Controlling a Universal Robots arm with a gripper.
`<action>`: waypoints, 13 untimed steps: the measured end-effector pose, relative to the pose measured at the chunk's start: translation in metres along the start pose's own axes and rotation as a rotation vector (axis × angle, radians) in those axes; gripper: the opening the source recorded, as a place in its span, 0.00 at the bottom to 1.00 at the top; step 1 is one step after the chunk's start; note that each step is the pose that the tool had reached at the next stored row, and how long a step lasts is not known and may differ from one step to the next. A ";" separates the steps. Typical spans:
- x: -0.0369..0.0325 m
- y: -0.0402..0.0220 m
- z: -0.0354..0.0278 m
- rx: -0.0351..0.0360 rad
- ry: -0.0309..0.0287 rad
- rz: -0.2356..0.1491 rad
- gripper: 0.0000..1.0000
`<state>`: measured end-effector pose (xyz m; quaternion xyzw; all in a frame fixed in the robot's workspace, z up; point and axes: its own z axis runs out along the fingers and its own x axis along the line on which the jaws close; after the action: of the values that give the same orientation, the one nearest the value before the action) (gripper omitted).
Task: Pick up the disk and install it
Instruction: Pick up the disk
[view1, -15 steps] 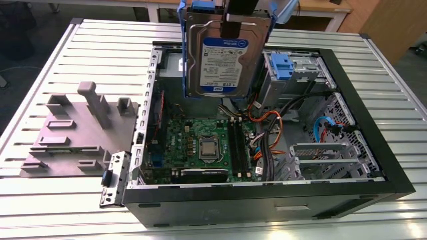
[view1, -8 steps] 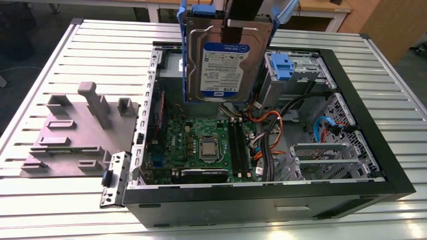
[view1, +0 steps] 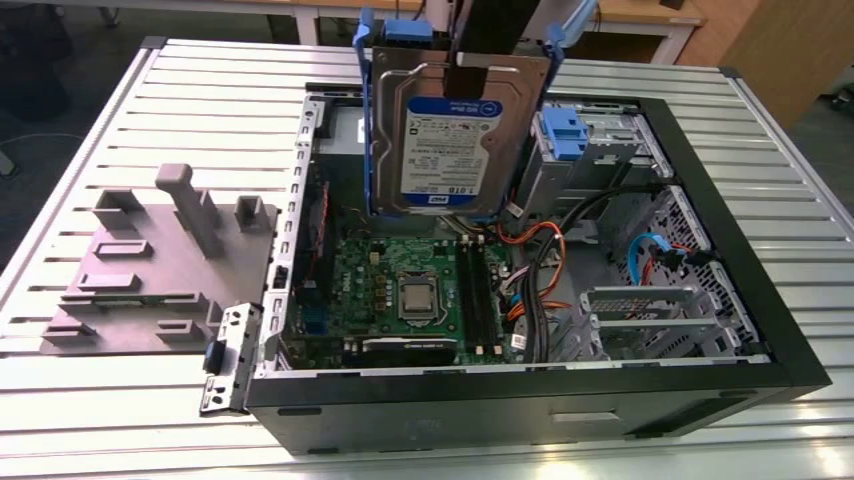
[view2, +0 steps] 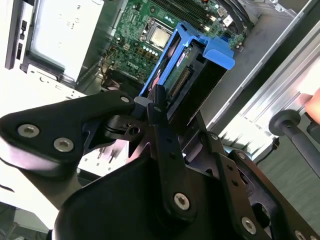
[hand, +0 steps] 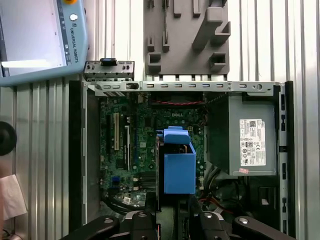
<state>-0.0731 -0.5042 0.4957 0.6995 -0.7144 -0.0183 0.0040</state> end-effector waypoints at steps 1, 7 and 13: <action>0.0012 0.0000 0.0000 0.0000 0.0000 0.000 0.35; 0.0074 -0.0002 -0.0001 0.0000 0.0000 0.000 0.35; 0.0121 -0.0002 -0.0001 0.0000 -0.0001 0.000 0.35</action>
<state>-0.0732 -0.5164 0.4955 0.6994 -0.7145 -0.0183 0.0040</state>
